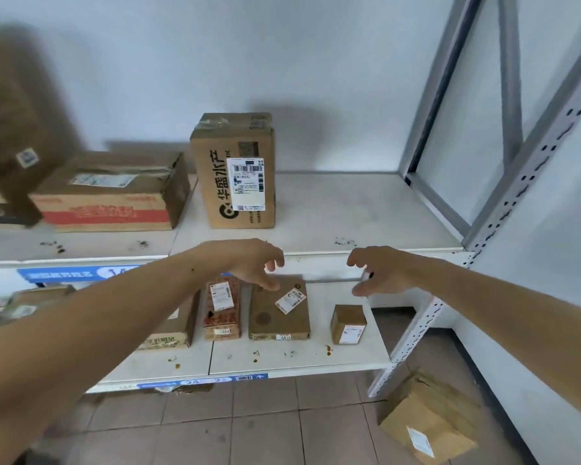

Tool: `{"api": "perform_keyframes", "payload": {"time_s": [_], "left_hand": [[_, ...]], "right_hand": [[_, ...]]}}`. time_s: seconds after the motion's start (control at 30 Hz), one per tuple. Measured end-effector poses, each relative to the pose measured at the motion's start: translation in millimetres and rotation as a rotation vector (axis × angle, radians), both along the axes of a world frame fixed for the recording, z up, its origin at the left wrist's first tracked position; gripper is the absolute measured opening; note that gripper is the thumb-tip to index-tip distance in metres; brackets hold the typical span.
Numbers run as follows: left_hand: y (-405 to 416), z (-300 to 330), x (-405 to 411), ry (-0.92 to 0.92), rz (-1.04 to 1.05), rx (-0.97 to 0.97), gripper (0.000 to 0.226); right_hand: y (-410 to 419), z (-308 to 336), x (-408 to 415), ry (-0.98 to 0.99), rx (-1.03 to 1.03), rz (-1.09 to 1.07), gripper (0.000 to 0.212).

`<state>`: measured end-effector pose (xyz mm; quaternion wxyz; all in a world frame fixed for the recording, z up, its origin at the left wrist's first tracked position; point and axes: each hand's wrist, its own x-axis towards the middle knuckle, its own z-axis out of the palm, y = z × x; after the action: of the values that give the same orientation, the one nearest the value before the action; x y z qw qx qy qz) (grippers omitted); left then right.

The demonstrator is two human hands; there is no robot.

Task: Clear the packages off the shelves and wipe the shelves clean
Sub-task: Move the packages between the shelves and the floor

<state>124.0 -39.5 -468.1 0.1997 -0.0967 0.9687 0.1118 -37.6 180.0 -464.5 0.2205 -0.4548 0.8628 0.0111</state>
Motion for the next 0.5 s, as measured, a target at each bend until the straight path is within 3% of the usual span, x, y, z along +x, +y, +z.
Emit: {"api": "perform_keyframes", "payload": {"time_s": [0.2, 0.33, 0.5], "left_hand": [[-80.4, 3.6, 39.8, 0.083, 0.065, -0.040, 0.053], [-115.6, -1.3, 47.9, 0.154, 0.190, -0.033, 0.053], [-151.8, -13.9, 38.5, 0.248, 0.441, 0.054, 0.083]], "right_hand": [[-75.4, 14.8, 26.4, 0.013, -0.053, 0.036, 0.062], [-110.2, 27.2, 29.3, -0.014, -0.127, 0.027, 0.078], [-154.4, 43.1, 7.9, 0.004, -0.295, 0.004, 0.099]]}}
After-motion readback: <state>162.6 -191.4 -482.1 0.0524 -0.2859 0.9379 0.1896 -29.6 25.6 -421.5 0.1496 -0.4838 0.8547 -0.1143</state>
